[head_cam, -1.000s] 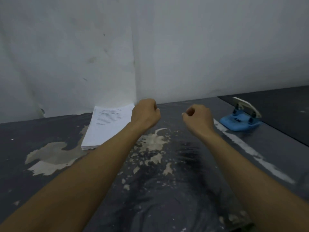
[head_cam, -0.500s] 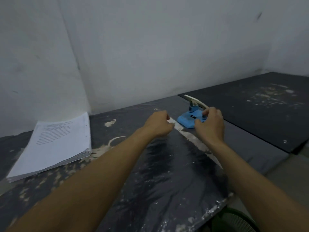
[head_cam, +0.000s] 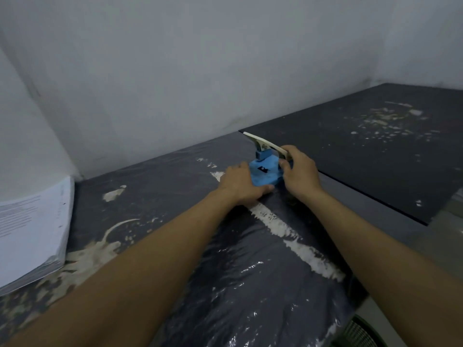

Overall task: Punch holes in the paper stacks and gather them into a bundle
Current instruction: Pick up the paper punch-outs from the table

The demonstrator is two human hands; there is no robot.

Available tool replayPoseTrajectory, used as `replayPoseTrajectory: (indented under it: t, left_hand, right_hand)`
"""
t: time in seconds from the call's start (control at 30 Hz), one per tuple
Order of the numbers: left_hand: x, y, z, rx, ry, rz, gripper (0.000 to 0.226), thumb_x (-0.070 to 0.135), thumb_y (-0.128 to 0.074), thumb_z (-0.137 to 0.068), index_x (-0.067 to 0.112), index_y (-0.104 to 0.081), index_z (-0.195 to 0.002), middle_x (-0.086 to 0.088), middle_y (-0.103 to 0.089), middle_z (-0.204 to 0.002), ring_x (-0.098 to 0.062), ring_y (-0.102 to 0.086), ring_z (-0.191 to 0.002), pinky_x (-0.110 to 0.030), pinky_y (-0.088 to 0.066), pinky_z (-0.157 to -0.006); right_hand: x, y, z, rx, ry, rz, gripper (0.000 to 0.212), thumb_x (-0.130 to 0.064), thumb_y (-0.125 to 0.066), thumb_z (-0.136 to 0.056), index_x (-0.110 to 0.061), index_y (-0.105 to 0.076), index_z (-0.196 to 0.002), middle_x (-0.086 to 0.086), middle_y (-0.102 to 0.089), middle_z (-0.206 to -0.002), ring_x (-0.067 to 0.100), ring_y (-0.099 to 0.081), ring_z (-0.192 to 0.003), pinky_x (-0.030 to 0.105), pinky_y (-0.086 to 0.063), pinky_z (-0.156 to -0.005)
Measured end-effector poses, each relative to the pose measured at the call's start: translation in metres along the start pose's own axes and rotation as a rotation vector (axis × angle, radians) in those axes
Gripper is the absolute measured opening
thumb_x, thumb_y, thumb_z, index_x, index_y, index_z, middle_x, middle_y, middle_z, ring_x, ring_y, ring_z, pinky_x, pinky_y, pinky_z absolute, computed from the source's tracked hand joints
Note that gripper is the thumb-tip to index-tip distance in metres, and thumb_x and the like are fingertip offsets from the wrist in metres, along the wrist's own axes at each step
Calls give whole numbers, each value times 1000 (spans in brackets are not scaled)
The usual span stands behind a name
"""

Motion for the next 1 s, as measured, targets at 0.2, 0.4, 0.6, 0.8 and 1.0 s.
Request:
replayPoseTrajectory:
  t: [0.2, 0.4, 0.6, 0.8, 1.0]
  left_hand:
    - [1, -2, -6, 81, -88, 8, 89, 64, -68, -80, 6, -41, -142, -12, -50, -139, -30, -43, -126, -38, -39, -102]
    - [-5, 11, 1, 107, -123, 53, 83, 60, -70, -81, 7, -41, -139, -11, -51, -134, -28, -44, -122, -35, -39, -95]
    - [-32, 46, 14, 137, -114, 26, 83, 60, -69, -81, 9, -41, -141, -10, -50, -135, -28, -43, -123, -39, -43, -98]
    - [-83, 74, 39, 112, -53, 19, 78, 54, -72, -82, 10, -43, -140, -10, -49, -138, -26, -47, -124, -37, -43, -96]
    - [-145, 90, 67, 78, 3, -14, 77, 51, -72, -84, 8, -43, -142, -14, -46, -142, -29, -44, -127, -37, -39, -100]
  right_hand:
    - [7, 1, -6, 57, 64, -11, 15, -15, -56, -98, -23, -63, -110, 4, -65, -93, 22, -60, -83, 39, -52, -70]
    - [-6, 2, -4, 124, 119, 22, 13, -16, -57, -97, -27, -61, -104, 3, -65, -91, 20, -61, -81, 42, -56, -70]
    - [-49, -8, -2, 129, 193, 54, 11, -17, -58, -97, -29, -59, -98, -1, -61, -83, 17, -57, -73, 33, -47, -59]
    - [-96, -45, 18, 62, 217, 18, 12, -16, -58, -96, -23, -56, -86, -2, -57, -73, 19, -56, -67, 40, -50, -57]
    - [-136, -91, 42, -38, 255, 9, 11, -19, -56, -97, -24, -53, -87, 1, -57, -75, 22, -54, -66, 36, -46, -57]
Point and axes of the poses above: each hand's wrist, its own z-axis away from the middle knuckle, its own y-axis out of the back of the hand, x = y × z, the point moved 5 cm from there along -z, towards the middle knuckle
